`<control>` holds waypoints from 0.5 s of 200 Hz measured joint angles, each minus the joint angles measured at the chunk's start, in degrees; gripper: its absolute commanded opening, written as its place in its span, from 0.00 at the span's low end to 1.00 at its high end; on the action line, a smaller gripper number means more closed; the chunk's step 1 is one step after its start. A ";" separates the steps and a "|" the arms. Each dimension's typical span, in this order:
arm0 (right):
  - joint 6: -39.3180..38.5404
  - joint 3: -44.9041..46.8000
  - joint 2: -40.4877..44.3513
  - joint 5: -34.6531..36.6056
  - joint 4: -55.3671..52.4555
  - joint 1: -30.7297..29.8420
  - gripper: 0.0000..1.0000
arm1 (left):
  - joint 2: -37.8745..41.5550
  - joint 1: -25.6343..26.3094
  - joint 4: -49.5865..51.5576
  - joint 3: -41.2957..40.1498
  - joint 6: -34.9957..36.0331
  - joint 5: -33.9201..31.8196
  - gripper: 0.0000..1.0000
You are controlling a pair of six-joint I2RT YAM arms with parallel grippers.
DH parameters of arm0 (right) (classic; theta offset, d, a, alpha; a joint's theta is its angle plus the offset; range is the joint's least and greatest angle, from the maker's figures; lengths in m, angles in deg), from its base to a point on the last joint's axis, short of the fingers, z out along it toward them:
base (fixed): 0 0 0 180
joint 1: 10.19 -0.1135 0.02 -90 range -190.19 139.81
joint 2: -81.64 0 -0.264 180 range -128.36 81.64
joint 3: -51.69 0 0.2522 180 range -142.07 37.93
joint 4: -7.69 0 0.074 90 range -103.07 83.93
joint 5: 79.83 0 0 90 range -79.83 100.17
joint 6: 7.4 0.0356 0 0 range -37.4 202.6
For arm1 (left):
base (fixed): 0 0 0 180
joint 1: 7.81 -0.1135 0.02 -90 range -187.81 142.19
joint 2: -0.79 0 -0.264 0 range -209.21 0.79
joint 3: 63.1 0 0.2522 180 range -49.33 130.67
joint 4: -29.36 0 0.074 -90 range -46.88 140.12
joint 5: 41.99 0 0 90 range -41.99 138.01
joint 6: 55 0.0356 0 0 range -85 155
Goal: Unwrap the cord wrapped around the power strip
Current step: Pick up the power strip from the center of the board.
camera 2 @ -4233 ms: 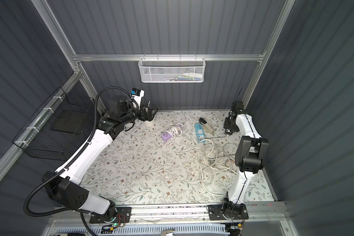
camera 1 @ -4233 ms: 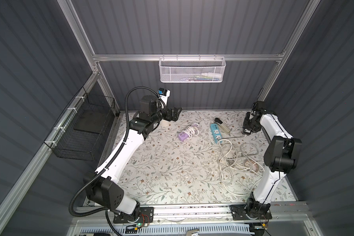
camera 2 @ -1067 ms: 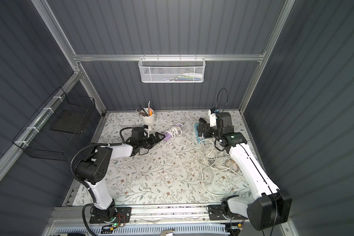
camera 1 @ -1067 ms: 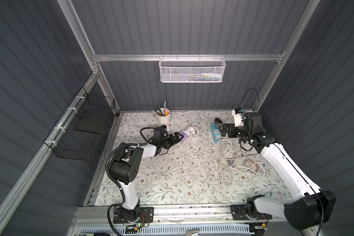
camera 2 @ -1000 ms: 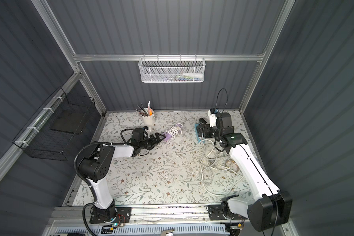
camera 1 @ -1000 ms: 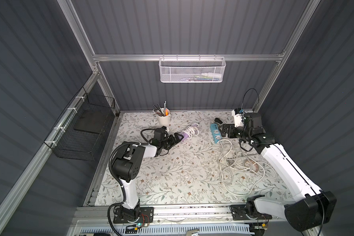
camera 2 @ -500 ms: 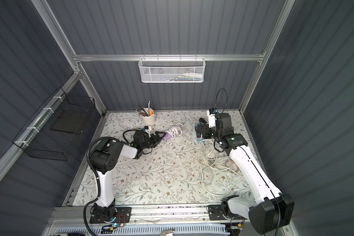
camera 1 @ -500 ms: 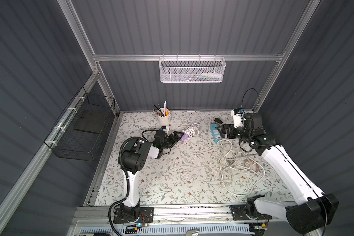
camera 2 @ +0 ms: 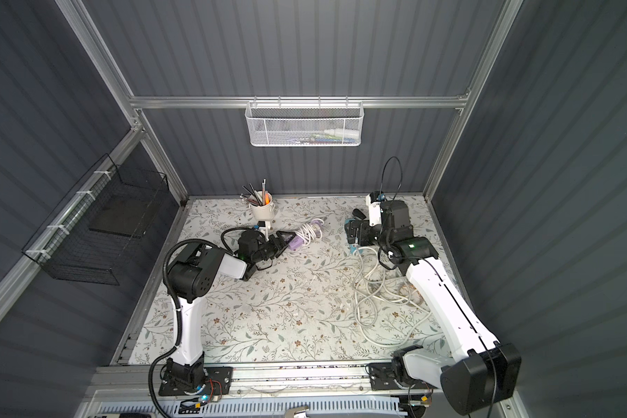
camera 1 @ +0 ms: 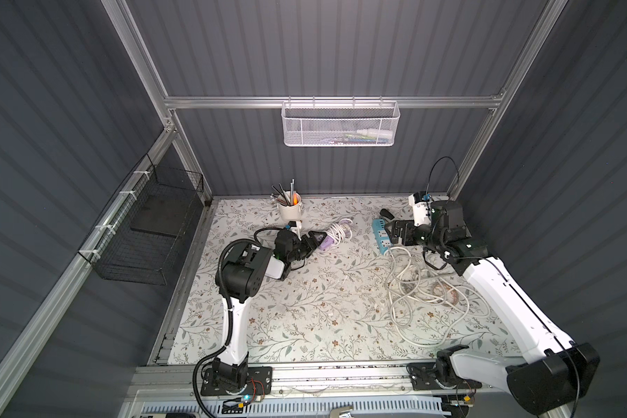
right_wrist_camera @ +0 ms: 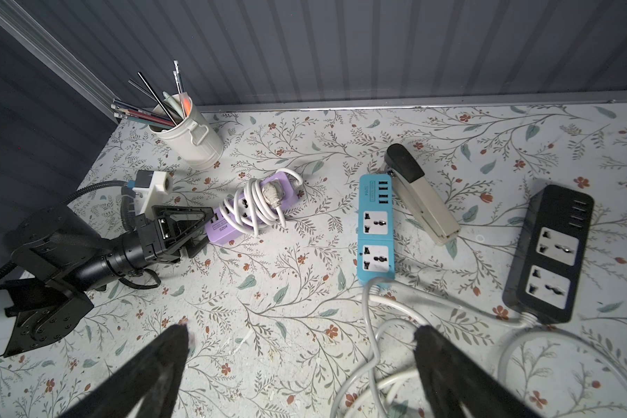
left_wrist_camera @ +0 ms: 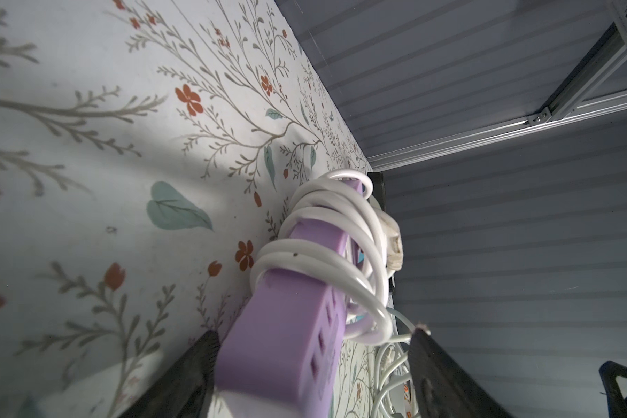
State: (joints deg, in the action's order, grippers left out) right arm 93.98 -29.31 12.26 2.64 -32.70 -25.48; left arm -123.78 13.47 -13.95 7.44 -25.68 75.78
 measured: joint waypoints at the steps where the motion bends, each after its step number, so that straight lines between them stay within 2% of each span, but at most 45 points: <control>1: 0.00 -0.02 0.02 0.00 -0.02 0.00 0.99 | -0.04 0.00 -0.02 0.02 0.00 0.00 0.81; 66: 0.00 -0.17 0.00 0.00 -0.07 -0.02 0.99 | -1.86 0.72 -3.15 0.68 -0.31 0.39 0.76; 100: 0.00 -0.17 0.00 0.02 -0.17 -0.02 0.99 | -2.71 1.14 -4.81 0.74 -0.68 0.42 0.69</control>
State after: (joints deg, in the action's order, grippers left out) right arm 93.98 -29.49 12.26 2.66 -32.88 -25.50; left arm -126.50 14.60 -18.76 8.18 -26.36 76.19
